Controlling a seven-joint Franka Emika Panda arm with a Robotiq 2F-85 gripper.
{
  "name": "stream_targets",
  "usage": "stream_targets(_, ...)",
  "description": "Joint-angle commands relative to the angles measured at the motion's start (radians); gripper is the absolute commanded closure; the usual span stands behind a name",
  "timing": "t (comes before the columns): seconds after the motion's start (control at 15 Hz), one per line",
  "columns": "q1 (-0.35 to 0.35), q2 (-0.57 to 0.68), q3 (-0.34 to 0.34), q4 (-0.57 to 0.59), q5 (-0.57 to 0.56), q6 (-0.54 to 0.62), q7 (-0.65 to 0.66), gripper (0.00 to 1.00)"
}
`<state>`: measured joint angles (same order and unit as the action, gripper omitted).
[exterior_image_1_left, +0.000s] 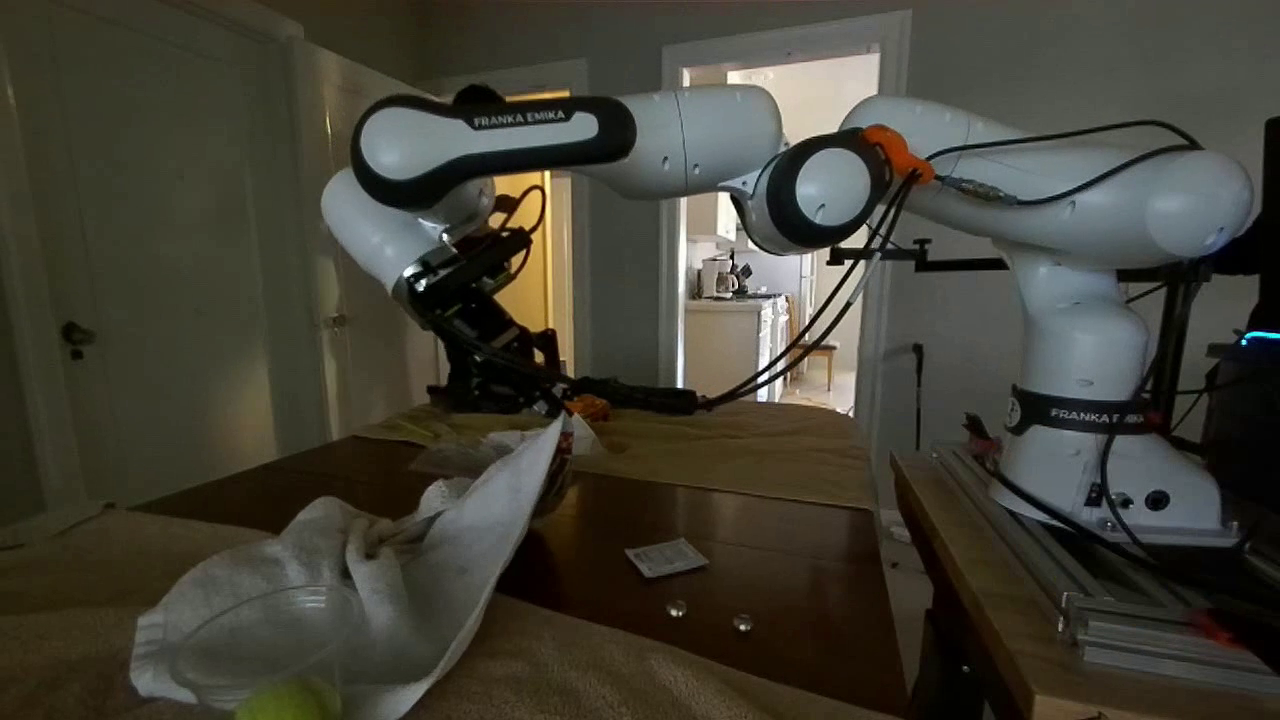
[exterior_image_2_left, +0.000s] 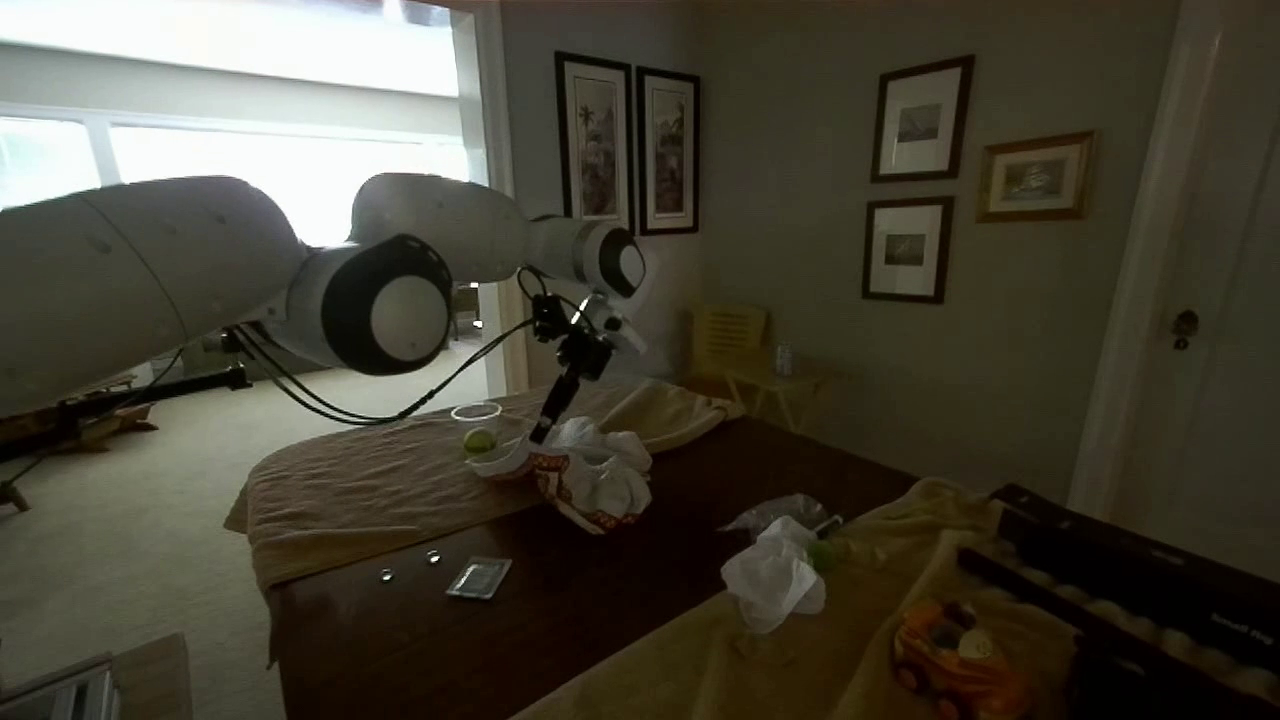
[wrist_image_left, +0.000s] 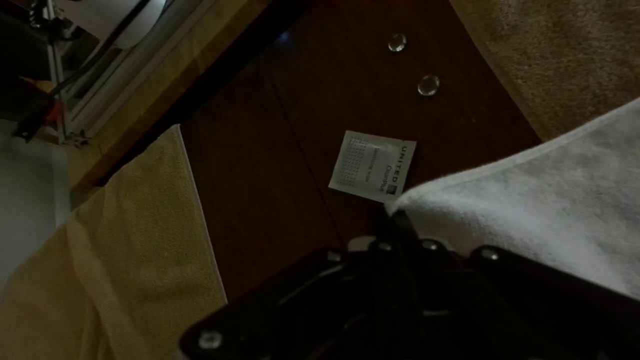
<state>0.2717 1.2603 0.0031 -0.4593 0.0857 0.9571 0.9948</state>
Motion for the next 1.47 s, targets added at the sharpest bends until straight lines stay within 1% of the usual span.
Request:
stream_targets(0.0,-0.006,0.069,0.002,0.043,-0.016,-0.019,-0.049,0.99)
stream_targets(0.27,-0.012,0.136,-0.015,0.047,-0.027,0.027,-0.054,0.99)
stream_targets(0.73,-0.027,0.234,-0.050,0.048,-0.053,0.152,-0.065,0.99)
stream_targets(0.93,-0.028,0.244,-0.055,0.046,-0.056,0.190,-0.075,0.99)
stream_targets(1.13,-0.022,0.215,-0.060,0.020,-0.060,0.217,-0.074,0.99)
stream_targets(1.2,-0.023,0.203,-0.058,0.008,-0.057,0.223,-0.070,0.73)
stream_targets(1.27,-0.022,0.196,-0.058,0.008,-0.057,0.230,-0.067,0.72)
stream_targets(1.4,-0.022,0.170,-0.058,0.009,-0.053,0.267,-0.046,0.59)
